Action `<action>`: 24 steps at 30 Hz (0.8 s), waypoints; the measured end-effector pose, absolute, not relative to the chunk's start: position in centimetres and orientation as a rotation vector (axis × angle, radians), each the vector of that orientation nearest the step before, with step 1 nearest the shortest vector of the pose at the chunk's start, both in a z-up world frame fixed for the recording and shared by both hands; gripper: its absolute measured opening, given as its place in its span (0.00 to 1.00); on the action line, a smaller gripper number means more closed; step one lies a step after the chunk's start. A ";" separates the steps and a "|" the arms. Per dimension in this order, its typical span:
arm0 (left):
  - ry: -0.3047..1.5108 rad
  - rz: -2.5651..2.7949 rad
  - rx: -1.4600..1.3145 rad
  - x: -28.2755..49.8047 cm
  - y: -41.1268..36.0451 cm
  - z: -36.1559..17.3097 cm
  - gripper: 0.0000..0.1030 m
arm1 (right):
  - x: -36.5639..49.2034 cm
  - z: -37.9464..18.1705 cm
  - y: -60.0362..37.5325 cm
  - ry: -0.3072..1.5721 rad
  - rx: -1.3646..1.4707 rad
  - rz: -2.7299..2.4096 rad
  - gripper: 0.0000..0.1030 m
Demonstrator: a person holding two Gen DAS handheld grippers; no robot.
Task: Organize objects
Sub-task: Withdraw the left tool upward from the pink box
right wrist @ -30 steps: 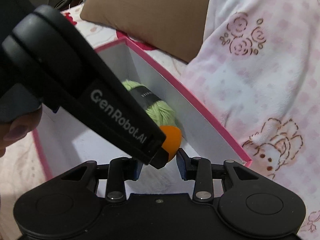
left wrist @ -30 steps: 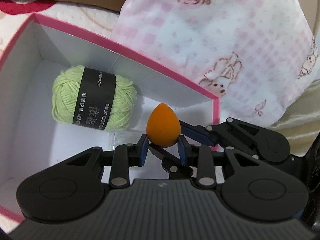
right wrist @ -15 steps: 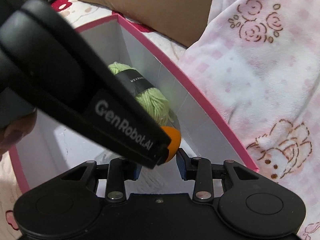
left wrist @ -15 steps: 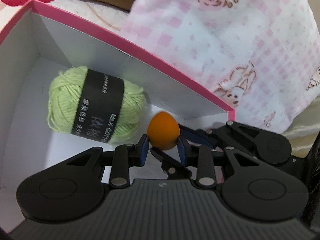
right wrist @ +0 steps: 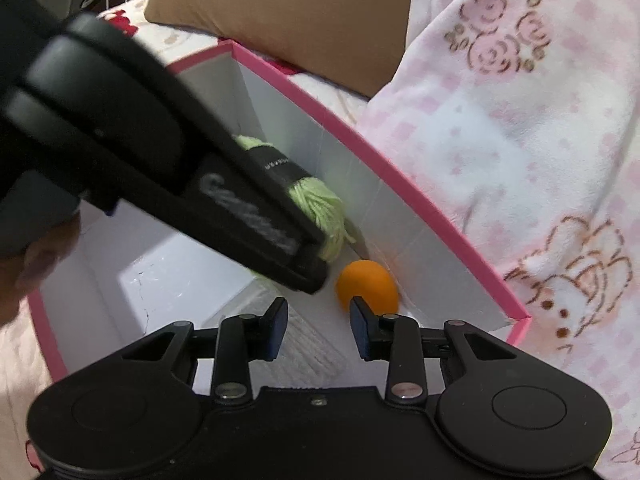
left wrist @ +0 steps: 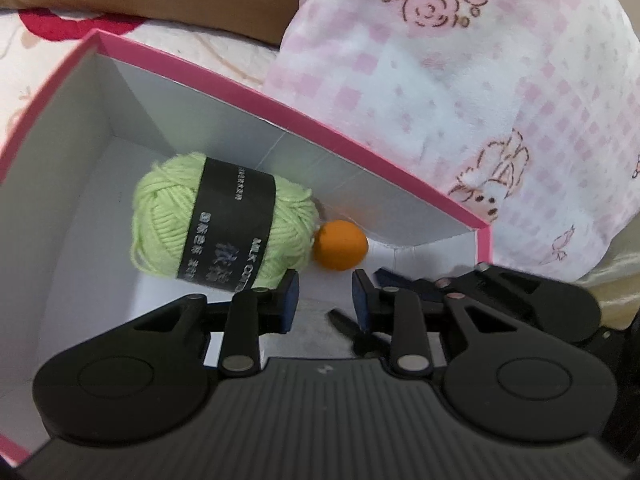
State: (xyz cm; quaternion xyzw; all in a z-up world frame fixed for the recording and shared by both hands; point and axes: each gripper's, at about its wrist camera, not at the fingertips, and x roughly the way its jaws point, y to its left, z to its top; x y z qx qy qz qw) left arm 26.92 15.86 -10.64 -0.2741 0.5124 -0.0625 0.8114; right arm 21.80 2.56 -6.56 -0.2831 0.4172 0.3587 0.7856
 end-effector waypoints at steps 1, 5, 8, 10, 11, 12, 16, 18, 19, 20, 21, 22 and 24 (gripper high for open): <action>1.093 -0.133 -0.571 26.6 15.8 -10.2 0.26 | 21.6 -6.1 2.0 0.893 -0.593 0.776 0.37; 1.073 -0.112 -0.497 25.4 15.6 -8.4 0.29 | 20.7 -4.0 -0.9 0.881 -0.489 0.783 0.38; 1.066 -0.096 -0.460 24.5 15.4 -7.1 0.34 | 19.6 -2.6 -3.2 0.865 -0.412 0.775 0.39; 1.068 -0.077 -0.427 23.8 15.1 -6.4 0.40 | 20.7 -2.3 -4.5 0.872 -0.360 0.773 0.39; 1.068 -0.067 -0.410 23.4 14.9 -6.0 0.40 | 20.8 -2.2 -5.4 0.873 -0.333 0.768 0.40; 1.065 -0.060 -0.393 23.0 14.7 -5.7 0.41 | 20.1 -1.9 -6.0 0.881 -0.296 0.763 0.40; 1.074 -0.063 -0.363 21.9 13.8 -4.6 0.43 | 19.7 -1.9 -5.6 0.892 -0.261 0.788 0.41; 1.075 -0.063 -0.340 21.4 13.2 -3.9 0.44 | 19.0 -1.4 -5.8 0.877 -0.274 0.805 0.42; 1.074 -0.057 -0.329 21.1 13.0 -3.5 0.45 | 18.8 -1.2 -6.0 0.875 -0.266 0.813 0.45; 1.071 -0.050 -0.313 20.7 12.8 -3.1 0.46 | 18.3 -0.9 -6.5 0.878 -0.258 0.824 0.48; 1.069 -0.045 -0.298 20.4 12.7 -2.6 0.48 | 18.0 -0.8 -6.8 0.880 -0.256 0.836 0.51; 1.067 -0.041 -0.286 20.0 12.6 -2.3 0.50 | 17.8 -0.7 -6.9 0.878 -0.261 0.844 0.54; 1.062 -0.033 -0.260 19.1 12.6 -1.4 0.52 | 17.1 -0.5 -7.1 0.853 -0.278 0.839 0.59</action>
